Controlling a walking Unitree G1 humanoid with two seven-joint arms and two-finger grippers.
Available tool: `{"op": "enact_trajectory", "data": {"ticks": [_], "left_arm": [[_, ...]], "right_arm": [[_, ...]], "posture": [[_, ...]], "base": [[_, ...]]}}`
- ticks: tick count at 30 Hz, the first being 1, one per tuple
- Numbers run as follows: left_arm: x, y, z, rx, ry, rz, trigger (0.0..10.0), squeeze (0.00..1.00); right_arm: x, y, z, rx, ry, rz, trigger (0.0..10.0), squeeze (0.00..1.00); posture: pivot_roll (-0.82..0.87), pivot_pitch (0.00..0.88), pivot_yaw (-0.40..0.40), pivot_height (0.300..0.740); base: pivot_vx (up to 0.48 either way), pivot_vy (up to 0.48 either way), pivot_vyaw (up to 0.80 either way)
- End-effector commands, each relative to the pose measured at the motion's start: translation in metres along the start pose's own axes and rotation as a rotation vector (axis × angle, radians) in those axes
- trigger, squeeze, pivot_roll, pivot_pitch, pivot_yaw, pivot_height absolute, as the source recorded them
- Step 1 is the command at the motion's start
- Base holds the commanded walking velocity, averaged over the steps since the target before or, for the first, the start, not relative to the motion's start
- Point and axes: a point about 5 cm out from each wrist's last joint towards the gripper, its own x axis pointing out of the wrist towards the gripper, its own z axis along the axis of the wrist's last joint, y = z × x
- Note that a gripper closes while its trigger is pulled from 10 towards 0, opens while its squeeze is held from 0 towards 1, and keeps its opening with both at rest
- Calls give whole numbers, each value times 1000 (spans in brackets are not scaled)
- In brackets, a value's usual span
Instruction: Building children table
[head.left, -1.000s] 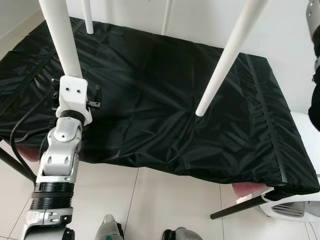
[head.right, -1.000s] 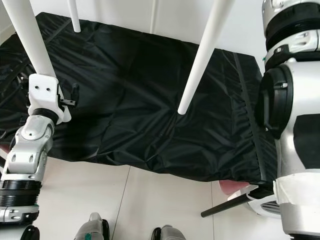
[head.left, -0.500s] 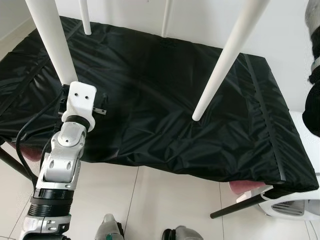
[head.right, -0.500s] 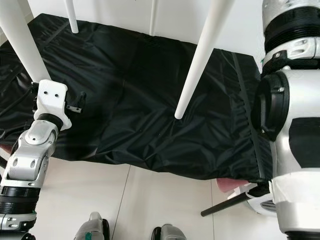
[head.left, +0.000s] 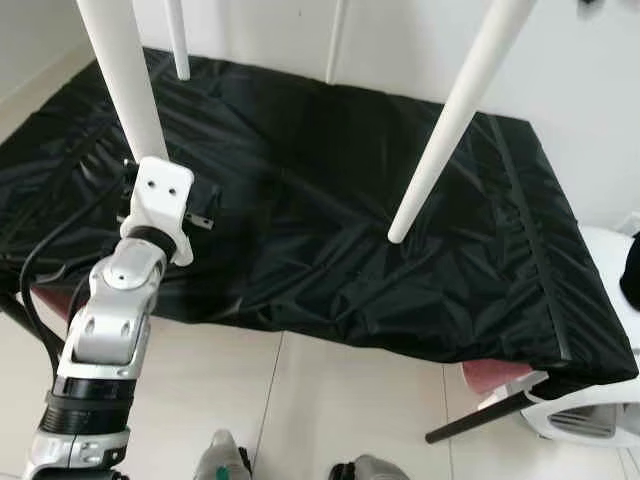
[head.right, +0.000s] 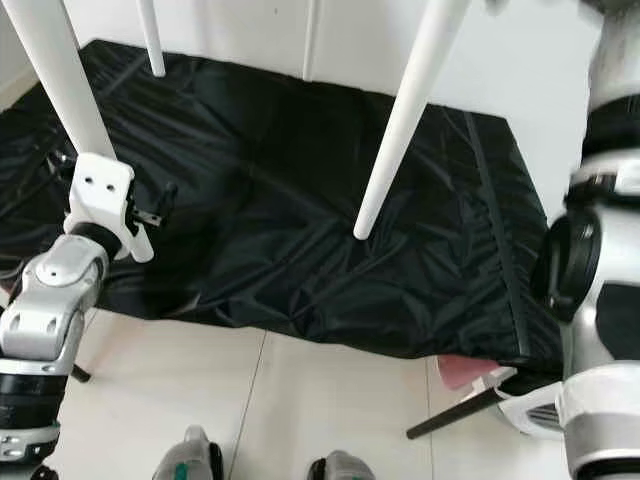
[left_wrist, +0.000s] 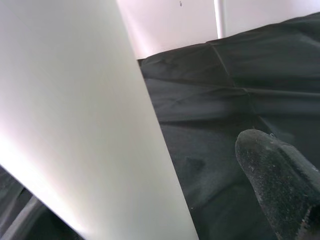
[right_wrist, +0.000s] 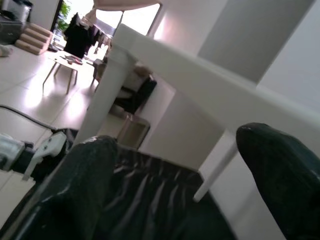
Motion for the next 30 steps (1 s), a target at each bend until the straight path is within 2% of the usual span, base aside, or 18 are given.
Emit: {"op": "enact_trajectory", "data": {"ticks": [1,2,4,5,7,9,10,12,13,15,16,18,21,23,26,27,29,30], "left_arm": [[-1,-7,2,2,-11,-58,10000,0],[-1,-7,2,2,-11,-58,10000,0],[0,-7,1,9,-8,-82,10000,0],[0,-7,1,9,-8,-82,10000,0],[0,-12,-5,6,-4,-108,10000,0],[0,-12,-5,6,-4,-108,10000,0],[-1,-18,-7,-24,-10,-128,10000,0],[-1,-18,-7,-24,-10,-128,10000,0],[-3,-23,-11,-34,-8,-144,10000,0],[-7,-36,-18,-58,-14,-179,10000,0],[-7,-36,-18,-58,-14,-179,10000,0],[-9,-44,-22,-95,-16,-201,10000,0],[-12,-52,-24,-147,-18,-215,10000,0],[-12,-61,-29,-201,-15,-207,10000,0],[-12,-64,-31,-219,-15,-192,10000,0],[-13,-65,-34,-254,-14,-138,10000,0],[-12,-64,-36,-268,-13,-109,10000,0],[-12,-61,-38,-292,-11,-29,10000,0]], "right_arm": [[-2,3,5,-21,14,29,10000,0],[-2,3,5,-21,14,29,10000,0],[-18,25,-33,108,94,11,10000,0],[-18,25,-33,108,94,11,10000,0],[-37,64,-78,264,170,-23,10000,0],[-37,64,-78,264,170,-23,10000,0],[-40,83,-93,330,199,-35,10000,0],[-40,83,-93,330,199,-35,10000,0],[-41,102,-106,395,211,-47,10000,0],[-32,141,-127,509,211,-68,10000,0],[-32,141,-127,509,211,-68,10000,0],[-25,161,-137,572,197,-101,10000,0],[-19,170,-144,578,174,-167,10000,0],[-8,188,-156,612,164,-245,10000,0],[-4,194,-161,617,166,-304,10000,0],[3,202,-166,604,172,-417,10000,0],[5,204,-167,598,174,-463,10000,0],[8,206,-171,614,171,-583,10000,0]], "posture": [[-27,0,-68,740],[-27,0,-68,740],[-33,0,-62,740],[-33,0,-62,740],[-35,0,-55,740],[-35,0,-55,740],[-32,0,-57,740],[-32,0,-57,740],[-33,0,-59,740],[-17,1,-70,740],[-17,1,-70,740],[-8,8,-76,740],[-6,9,-77,740],[17,14,-89,740],[18,15,-89,740],[27,17,-92,740],[27,17,-92,740],[31,13,-97,740]], "base": [[0,0,0],[0,0,0],[0,0,0],[0,0,0],[0,0,0],[0,0,0],[0,0,0],[0,0,0],[0,0,0],[0,0,0],[0,0,0],[0,0,0],[0,0,0],[0,0,0],[0,0,0],[0,0,0],[0,0,0],[0,0,0]]}}
